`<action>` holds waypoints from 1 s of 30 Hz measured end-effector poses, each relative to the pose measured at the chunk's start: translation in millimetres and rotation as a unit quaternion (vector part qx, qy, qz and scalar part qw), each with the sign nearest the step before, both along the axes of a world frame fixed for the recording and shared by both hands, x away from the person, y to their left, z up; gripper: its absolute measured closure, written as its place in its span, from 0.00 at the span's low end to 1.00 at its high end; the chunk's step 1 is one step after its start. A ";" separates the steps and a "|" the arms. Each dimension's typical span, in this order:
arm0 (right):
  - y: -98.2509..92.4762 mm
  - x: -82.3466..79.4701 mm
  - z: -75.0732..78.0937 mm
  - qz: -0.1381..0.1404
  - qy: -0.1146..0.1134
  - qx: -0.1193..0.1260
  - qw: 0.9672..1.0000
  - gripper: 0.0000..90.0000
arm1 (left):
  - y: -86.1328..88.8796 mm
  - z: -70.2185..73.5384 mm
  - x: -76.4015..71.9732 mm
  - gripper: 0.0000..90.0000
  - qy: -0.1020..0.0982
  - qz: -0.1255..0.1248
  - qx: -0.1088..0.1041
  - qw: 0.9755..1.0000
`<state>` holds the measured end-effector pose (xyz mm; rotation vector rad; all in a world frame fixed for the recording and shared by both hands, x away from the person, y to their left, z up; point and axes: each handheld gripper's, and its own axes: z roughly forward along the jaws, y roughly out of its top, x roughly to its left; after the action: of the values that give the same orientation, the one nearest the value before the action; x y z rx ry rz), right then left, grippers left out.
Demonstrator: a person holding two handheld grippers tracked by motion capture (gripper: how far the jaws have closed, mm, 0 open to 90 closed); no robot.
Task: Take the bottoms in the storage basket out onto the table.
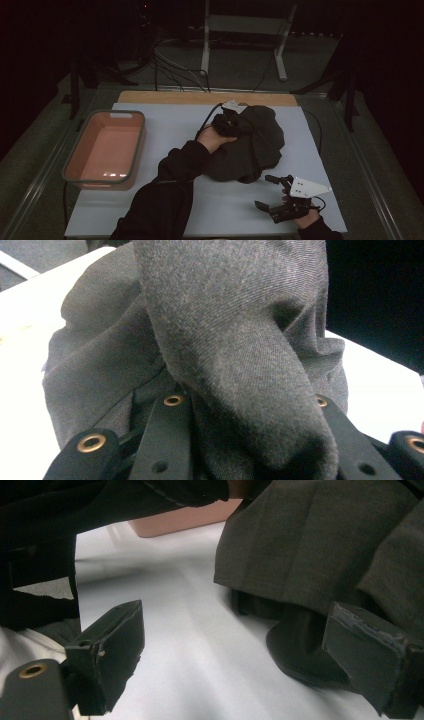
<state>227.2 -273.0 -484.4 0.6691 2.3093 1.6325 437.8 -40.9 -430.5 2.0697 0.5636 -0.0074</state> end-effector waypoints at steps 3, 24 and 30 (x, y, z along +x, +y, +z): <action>0.0 0.1 -0.1 0.000 0.000 0.000 1.000 0.11 | -2.6 -1.3 -0.1 0.78 0.006 -0.001 -0.002 1.000; -6.4 1.5 -0.8 -0.023 -0.001 0.004 1.000 0.11 | -3.8 21.1 -12.8 0.36 -0.007 0.020 0.017 1.000; -8.3 2.2 -1.0 -0.030 -0.005 0.004 1.000 0.11 | 6.6 35.3 -15.7 0.28 -0.003 0.025 0.004 1.000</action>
<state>229.4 -281.3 -485.4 0.7243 2.2544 1.6155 422.1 -34.3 -395.2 2.0613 0.6128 0.0292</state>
